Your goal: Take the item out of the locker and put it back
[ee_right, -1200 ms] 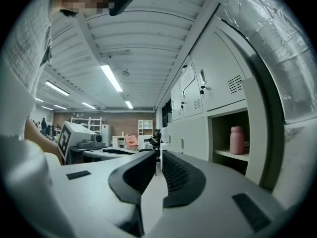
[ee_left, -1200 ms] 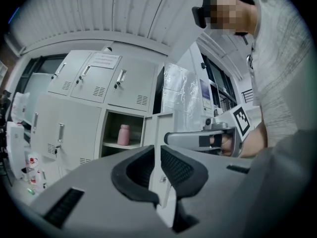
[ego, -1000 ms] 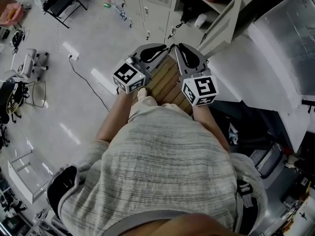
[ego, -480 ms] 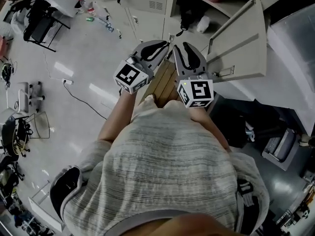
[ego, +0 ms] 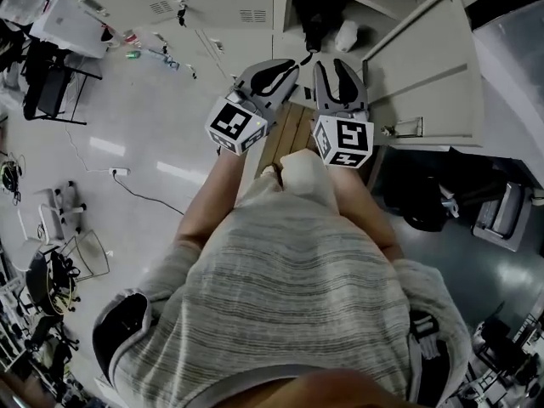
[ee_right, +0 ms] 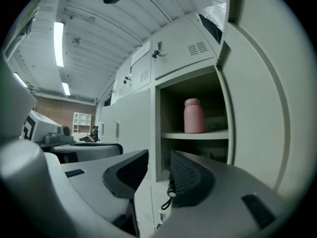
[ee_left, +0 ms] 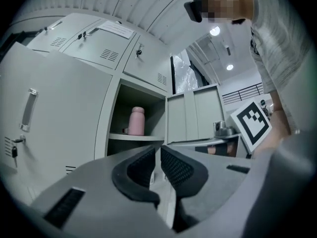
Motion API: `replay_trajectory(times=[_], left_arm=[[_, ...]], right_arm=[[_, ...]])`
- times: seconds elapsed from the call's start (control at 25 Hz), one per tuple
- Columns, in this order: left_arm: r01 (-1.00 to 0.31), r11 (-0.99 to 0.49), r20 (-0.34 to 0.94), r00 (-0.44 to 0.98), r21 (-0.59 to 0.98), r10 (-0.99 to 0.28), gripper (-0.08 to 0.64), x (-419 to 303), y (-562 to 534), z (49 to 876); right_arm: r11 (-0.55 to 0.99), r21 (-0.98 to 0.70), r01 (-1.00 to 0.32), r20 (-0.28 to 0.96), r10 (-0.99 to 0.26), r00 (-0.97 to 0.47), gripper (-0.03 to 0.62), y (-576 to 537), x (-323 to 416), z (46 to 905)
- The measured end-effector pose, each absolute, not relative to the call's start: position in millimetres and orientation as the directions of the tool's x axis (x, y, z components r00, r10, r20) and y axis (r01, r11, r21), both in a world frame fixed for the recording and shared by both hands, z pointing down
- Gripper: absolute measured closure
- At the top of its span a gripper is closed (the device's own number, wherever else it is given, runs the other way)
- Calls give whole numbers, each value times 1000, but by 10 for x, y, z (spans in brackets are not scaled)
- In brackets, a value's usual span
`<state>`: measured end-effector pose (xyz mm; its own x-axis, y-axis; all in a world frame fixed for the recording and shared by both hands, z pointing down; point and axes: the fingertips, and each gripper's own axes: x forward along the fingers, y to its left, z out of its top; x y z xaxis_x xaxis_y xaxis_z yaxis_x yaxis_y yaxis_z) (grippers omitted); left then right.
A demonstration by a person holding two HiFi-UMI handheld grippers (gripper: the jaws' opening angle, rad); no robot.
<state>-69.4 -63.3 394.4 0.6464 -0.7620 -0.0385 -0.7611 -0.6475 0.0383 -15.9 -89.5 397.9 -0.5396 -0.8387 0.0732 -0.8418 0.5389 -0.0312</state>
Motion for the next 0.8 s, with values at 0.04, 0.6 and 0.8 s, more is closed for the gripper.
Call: replay_trajectory(times=[0.04, 0.6, 0.8], left_arm=[[-754, -655, -34, 654, 42, -756, 523, -685, -684, 3975], [-723, -681, -14, 684, 114, -729, 523, -461, -1266, 4417], [-716, -685, 4, 692, 137, -722, 523, -386, -1405, 4557]], right_arm=[[512, -44, -858, 75, -854, -514, 456, -981, -112, 4032], [330, -58, -942, 128, -933, -335, 366, -1854, 268, 4729], [274, -63, -960, 167, -945, -281, 353, -2085, 327, 4979]])
